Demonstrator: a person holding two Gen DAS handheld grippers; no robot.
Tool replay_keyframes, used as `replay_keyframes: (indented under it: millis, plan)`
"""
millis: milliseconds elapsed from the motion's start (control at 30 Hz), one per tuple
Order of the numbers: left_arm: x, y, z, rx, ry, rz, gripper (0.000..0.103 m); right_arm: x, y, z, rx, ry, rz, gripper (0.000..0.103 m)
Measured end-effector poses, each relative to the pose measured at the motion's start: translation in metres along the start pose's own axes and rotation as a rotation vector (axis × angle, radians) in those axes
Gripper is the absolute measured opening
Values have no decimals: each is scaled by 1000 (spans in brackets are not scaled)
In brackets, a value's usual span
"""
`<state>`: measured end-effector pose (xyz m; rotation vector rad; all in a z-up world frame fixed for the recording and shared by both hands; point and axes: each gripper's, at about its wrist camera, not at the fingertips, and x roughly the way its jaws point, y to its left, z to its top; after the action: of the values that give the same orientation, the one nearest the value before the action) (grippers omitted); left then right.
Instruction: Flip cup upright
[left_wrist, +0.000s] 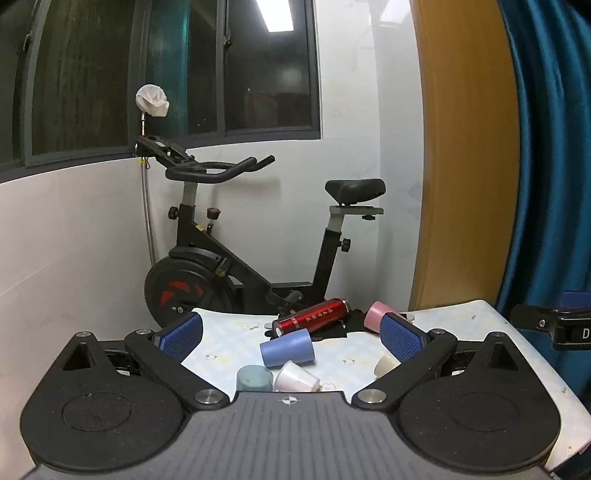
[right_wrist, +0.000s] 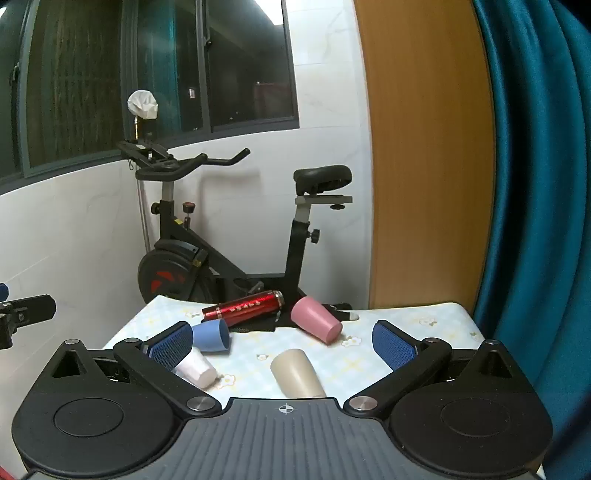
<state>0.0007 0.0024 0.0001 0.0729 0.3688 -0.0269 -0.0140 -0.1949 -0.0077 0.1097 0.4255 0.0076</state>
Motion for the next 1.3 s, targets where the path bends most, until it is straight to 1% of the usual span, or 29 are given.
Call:
replay_keyframes:
  millis: [33,100,133,200,267,367,633,1233,1300]
  plan:
    - [4,4,2,-8,13,6,103,0,0,0,2,-1,0,103]
    - [2,6,2,-14,-2,7,103,0,0,1,1,-3,1,103]
    - [1,3,0,-4,-13,18,103,0,0,1,1,-3,1,103]
    - [8,3,0,-2,-5,19,103,1,0,1,2,-3,1,103]
    - [0,-3,1,1,-18,28,103,1,0,1,2,-3,1,103]
    - [2,-3,2,2,-15,35,103,1,0,2,2,-3,1,103]
    - [1,-1,4,-3,-26,26,103,2,1,5,0,-6,-3,103]
    - [-3,0,2,-14,-59,24,103,5,-3,2,-2,-16,-5,103]
    - [-3,0,1,-14,-62,24,103,-1,-2,1,-4,-21,-6,103]
